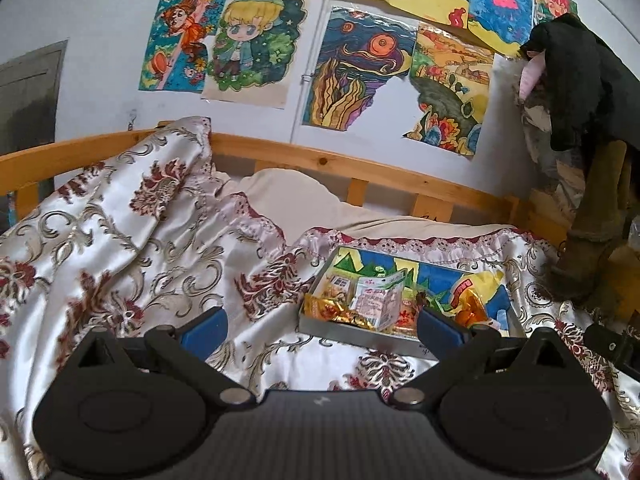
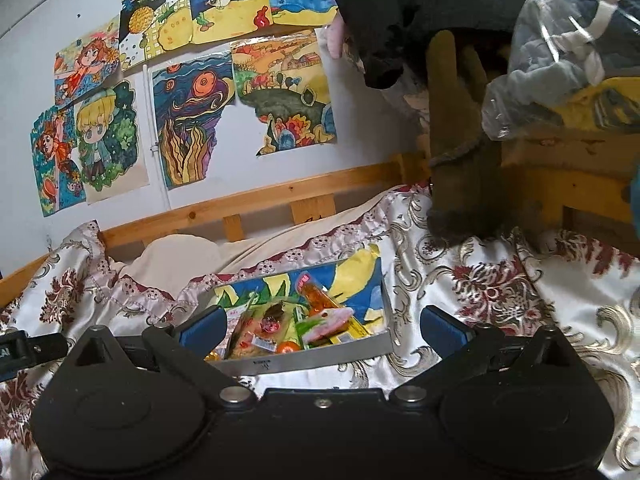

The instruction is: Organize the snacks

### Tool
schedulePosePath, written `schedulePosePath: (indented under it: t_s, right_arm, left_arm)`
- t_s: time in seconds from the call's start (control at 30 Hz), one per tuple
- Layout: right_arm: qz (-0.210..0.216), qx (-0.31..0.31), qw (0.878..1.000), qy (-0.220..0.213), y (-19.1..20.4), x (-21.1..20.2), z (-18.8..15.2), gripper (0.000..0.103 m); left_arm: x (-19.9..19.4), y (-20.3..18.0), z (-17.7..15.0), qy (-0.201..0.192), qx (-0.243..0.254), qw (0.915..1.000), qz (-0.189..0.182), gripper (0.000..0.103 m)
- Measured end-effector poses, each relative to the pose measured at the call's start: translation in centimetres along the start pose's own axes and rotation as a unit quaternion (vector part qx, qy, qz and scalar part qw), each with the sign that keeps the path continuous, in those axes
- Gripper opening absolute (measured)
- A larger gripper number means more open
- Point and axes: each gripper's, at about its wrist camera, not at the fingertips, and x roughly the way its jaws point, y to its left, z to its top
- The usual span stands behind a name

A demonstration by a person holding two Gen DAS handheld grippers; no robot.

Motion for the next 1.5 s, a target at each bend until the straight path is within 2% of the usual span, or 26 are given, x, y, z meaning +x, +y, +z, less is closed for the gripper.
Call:
schedulePosePath:
  t_s: [0.33,0.47,0.63,0.97,1.5]
  right_arm:
    - [0.008,-0.022,1.0,-0.002,0.8,-2.5,-1.2,0.102]
    - [0.013,-0.036,0.999,0.003,1.3,-3.2,-1.5,0.102]
    - [-0.015,-0.079,0.997,0.013,2.5,-3.3,-2.2,0.102]
    - [-0.007,-0.084,0.995,0.056,2.3,-2.3,-2.9,0.102]
    - [0.003,-0.089,0.994,0.059,2.6,-2.3,-2.9,0.102]
  left_arm:
    - [-2.4,-0.1,-1.6,0.002,0.037,0.9992,0.013,0.103]
    - [-2.9,-0.1,-2.3,0.014,0.04,0.9989,0.019,0.103]
    - [-2.7,0.5,-3.2,0.041,0.027,0.9982,0.036,0.103]
    - [-2.9,0.4,-3.9,0.048,0.044,0.9962,0.057,0.103]
    - [-2.6,0.3,-4.0,0.049,0.054,0.9954,0.062,0.103]
